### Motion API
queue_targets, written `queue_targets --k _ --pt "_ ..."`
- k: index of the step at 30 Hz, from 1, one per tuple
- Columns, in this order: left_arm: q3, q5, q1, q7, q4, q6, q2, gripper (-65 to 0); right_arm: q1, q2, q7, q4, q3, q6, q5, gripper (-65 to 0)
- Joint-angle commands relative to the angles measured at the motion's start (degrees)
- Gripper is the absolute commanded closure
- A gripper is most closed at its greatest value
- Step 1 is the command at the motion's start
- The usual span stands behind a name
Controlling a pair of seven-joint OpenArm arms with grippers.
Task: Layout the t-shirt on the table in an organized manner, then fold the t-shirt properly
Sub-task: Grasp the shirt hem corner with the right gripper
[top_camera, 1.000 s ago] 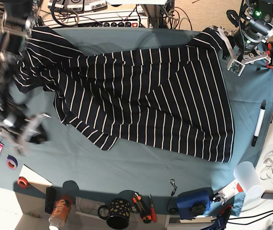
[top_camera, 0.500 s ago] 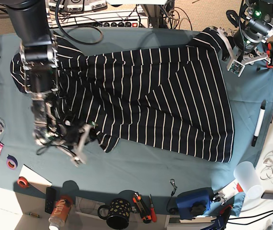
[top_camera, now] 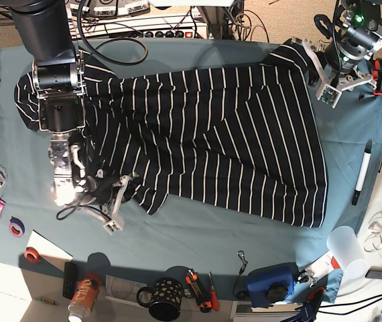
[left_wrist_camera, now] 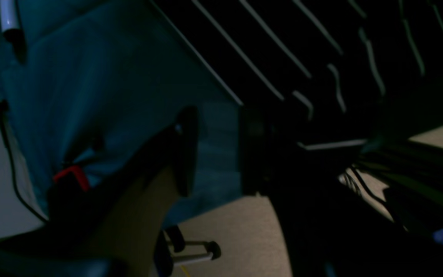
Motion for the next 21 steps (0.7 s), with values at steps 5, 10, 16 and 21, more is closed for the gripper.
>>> queue_targets --k 5,10,16,21 --pt "-0.28 -0.13 -0.09 -1.16 0.81 0.22 -0.46 -19.4 2.43 1.84 13.94 0.28 0.24 -8.37 -8.68 0.0" --pt "-0.26 -0.15 -0.09 -1.18 0.81 0.2 -0.46 -19.4 5.9 1.79 14.01 0.28 0.24 -10.75 -10.21 0.0" --pt "-0.26 -0.15 -0.09 -1.16 0.81 0.2 -0.46 -19.4 7.17 1.84 11.45 0.31 0.24 -9.9 -7.63 0.0" --pt "-0.26 -0.15 -0.09 -1.2 0.81 0.2 -0.46 -19.4 7.19 1.84 -2.36 0.98 0.24 3.28 1.95 0.0"
